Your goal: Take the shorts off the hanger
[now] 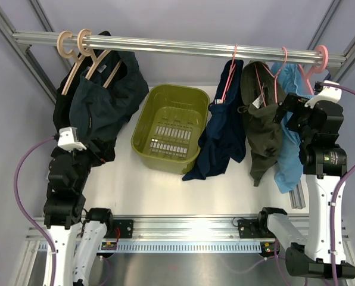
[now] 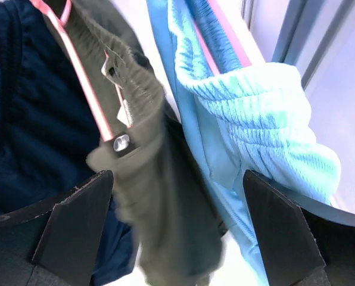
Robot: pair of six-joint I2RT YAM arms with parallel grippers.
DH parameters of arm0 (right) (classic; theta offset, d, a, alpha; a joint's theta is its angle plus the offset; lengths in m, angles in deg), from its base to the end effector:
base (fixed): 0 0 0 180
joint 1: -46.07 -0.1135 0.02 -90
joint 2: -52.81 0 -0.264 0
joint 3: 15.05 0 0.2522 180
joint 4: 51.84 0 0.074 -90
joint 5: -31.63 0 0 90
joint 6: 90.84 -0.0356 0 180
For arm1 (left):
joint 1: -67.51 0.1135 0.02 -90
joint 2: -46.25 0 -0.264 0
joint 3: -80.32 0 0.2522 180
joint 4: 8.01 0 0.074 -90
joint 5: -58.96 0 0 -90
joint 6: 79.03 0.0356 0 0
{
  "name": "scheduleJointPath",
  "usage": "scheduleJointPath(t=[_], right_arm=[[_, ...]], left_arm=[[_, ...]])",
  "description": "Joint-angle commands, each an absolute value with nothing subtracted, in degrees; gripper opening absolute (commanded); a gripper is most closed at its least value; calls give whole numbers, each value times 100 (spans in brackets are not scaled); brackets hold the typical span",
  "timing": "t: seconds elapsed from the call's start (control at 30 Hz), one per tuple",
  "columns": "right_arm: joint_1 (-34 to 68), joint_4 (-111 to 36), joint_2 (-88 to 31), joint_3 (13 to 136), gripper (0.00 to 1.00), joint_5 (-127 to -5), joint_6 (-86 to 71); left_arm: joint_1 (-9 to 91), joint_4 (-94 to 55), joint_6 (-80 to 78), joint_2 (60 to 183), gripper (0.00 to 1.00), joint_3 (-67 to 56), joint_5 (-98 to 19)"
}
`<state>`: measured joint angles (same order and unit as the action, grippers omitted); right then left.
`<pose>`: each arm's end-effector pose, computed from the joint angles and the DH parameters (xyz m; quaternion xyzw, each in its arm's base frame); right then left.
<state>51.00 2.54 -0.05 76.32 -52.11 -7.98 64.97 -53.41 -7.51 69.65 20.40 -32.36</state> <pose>0.1622 -0.0179 0.4511 0.1165 0.7889 -0.0320 0.6025 0.0885 -0.0047 0.3515 -0.0979 0.7534 -0.1272 0.6377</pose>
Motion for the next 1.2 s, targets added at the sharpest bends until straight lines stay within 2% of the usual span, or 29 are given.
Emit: scheduleJointPath(t=[0.0,0.07,0.1,0.2,0.3,0.47,0.57,0.77,0.87,1.17], right_arm=[[5117,376,-1,7755,100,-5893,-536],[5117,358,174,7667,100,-6747,-26],[5117,488,253,7632,99,-7952,786],[5108,1206,500,7632,99,-10265,2387],[5108,1886,553,7746,99,-11098,3252],[5108,2203,553,7772,99,-11540,3870],[5108,2151,316,7922,99,-11813,3679],[5091,1923,113,7931,100,-11848,3546],[5100,1791,113,7896,100,-11936,3467],[5099,1624,87,7764,99,-12182,3387]], left_arm=[[6532,-5297,-784,7129,99,1594,-3754],[6532,-5350,-749,7279,99,1392,-3903],[6532,-5368,-731,7340,99,1321,-4000],[6532,-5420,-678,7621,99,1015,-4255],[6532,-5543,-626,7981,99,637,-4492],[6532,-5833,-406,8928,99,-295,-4581],[6532,-6114,-143,9631,98,-1182,-4432],[6532,-6422,420,10758,89,-2903,-3895],[6532,-6370,762,11382,81,-3537,-4132],[6988,-6826,843,13176,72,-5559,-4808]])
